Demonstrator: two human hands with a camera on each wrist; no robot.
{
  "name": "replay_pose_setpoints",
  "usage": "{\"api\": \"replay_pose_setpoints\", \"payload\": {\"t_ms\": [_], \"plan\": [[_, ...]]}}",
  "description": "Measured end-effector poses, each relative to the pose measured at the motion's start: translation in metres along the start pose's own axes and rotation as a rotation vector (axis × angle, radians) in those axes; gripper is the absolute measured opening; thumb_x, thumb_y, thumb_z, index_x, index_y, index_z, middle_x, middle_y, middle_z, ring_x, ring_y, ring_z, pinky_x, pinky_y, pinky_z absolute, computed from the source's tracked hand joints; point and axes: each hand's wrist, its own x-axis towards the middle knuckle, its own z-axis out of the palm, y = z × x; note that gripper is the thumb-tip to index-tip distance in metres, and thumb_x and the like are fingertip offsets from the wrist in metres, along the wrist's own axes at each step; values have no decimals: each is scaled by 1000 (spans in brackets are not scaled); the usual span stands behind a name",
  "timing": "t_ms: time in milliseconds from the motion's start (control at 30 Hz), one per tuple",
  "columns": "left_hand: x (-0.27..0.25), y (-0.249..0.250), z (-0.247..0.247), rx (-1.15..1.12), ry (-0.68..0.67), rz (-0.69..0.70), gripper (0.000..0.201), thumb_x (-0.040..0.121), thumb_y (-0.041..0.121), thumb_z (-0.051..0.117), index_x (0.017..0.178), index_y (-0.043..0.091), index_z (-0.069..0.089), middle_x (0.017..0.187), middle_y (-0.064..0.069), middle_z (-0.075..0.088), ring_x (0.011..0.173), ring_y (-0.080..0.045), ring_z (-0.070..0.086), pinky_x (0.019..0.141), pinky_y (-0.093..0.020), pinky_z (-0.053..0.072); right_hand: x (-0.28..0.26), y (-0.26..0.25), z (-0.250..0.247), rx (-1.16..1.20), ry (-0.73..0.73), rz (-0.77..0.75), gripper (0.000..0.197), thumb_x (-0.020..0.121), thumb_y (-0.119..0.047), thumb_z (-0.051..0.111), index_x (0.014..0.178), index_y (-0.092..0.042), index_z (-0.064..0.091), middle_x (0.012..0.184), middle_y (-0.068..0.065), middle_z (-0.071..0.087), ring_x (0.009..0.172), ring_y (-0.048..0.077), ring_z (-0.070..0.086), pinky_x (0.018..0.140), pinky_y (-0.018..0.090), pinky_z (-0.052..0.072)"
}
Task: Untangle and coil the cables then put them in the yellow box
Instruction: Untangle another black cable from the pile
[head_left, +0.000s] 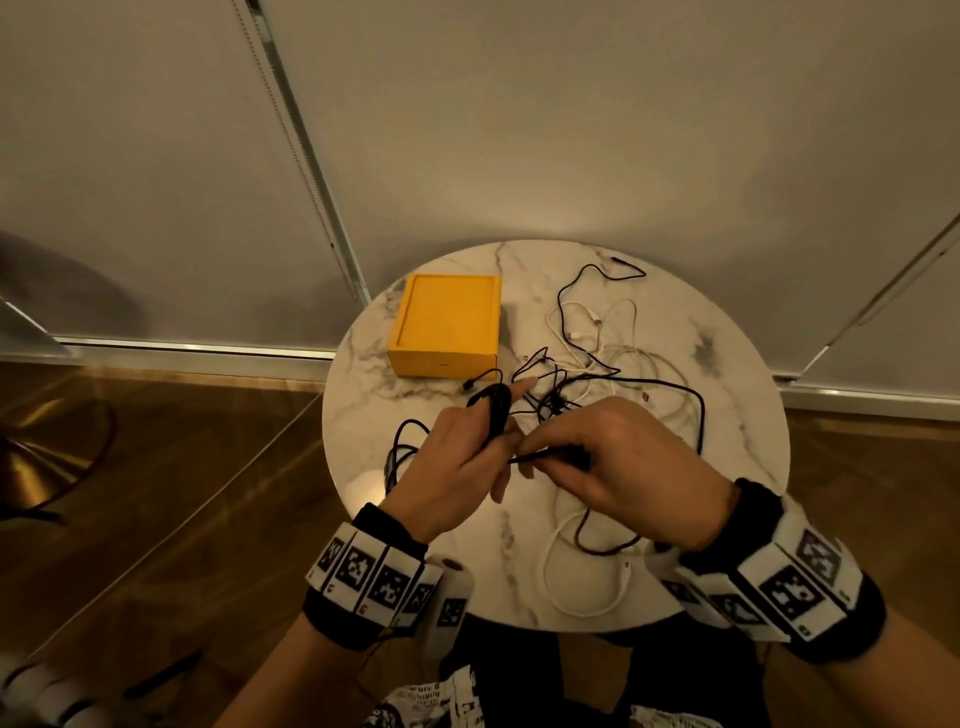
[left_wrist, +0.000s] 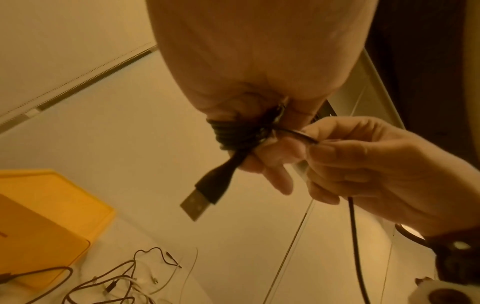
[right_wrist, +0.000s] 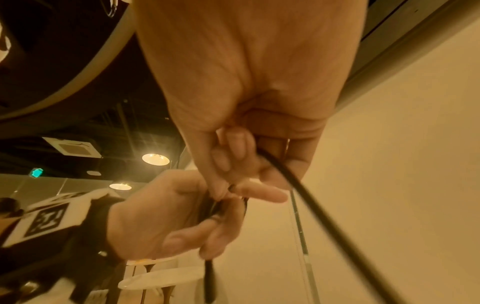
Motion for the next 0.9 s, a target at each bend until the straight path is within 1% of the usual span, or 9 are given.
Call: {"api": "replay_pose_setpoints", "payload": {"t_ms": [100, 167, 233, 367, 533, 633, 733, 833, 900], "plan": [[-7, 6, -6, -53, -83, -31, 31, 92, 15, 44, 103, 31, 68, 49, -2, 57, 41, -14, 48, 54, -25, 40, -2, 4, -4, 6, 47, 4, 9, 85, -20, 66, 90, -25, 71, 63, -9, 63, 57, 9, 56, 56, 36, 47], [-12, 8, -10, -116, -149, -72, 25, 92, 20, 49, 82, 25, 71, 44, 0, 48, 40, -16, 42, 50, -34, 36, -2, 6, -6, 27, 64, 9, 7, 84, -22, 68, 90, -24, 68, 58, -11, 55, 53, 7, 50, 54, 32, 44], [-15, 8, -14, -153, -216, -141, 19, 90, 19, 55, 83, 9, 70, 48, 1, 43, 42, -16, 39, 47, -36, 34, -2, 9, -6, 4, 77, 10, 7, 84, -24, 67, 91, -24, 67, 57, -13, 51, 53, 6, 46, 54, 31, 43], [-21, 6, -15, -154, -360, -239, 19, 94, 13, 57, 83, 5, 70, 52, -2, 37, 41, -11, 34, 44, -23, 31, -1, 10, -3, -37, 101, -10, 9, 81, -25, 64, 89, -23, 67, 60, -12, 52, 54, 3, 42, 52, 31, 41], [-35, 3, -5, -349, -526, -270, 31, 99, 21, 50, 85, 0, 68, 45, -8, 37, 38, -19, 29, 50, -34, 26, -3, 1, 0, -25, 118, -145, 9, 78, -14, 60, 81, -19, 67, 68, -7, 57, 56, 5, 41, 48, 34, 42], [-44, 6, -2, -477, -557, -261, 31, 101, 22, 45, 86, 6, 68, 46, -3, 40, 37, -16, 31, 49, -42, 23, 1, 8, -1, 64, 235, -74, 5, 83, -20, 63, 82, -19, 68, 62, -6, 56, 53, 6, 45, 51, 26, 39], [-47, 17, -2, -608, -607, -230, 31, 97, 23, 45, 89, 1, 67, 44, -12, 35, 34, -18, 28, 43, -35, 23, 3, 11, 7, 174, 298, -6, 29, 90, -41, 58, 76, -18, 68, 51, -6, 47, 47, 11, 43, 50, 25, 35], [-45, 32, 2, -694, -678, -200, 33, 91, 22, 44, 91, -4, 65, 43, -22, 30, 34, -16, 27, 42, -23, 26, 10, 10, 21, 236, 272, 15, 42, 94, -45, 47, 69, -17, 65, 50, -7, 49, 48, 9, 47, 52, 27, 38], [-42, 41, 3, -700, -662, -161, 37, 92, 20, 40, 95, -8, 64, 43, -20, 34, 34, -16, 27, 38, -32, 21, 12, 11, 36, 210, 190, 63, 39, 95, -42, 47, 66, -19, 62, 49, -11, 48, 49, 5, 48, 54, 24, 38]]}}
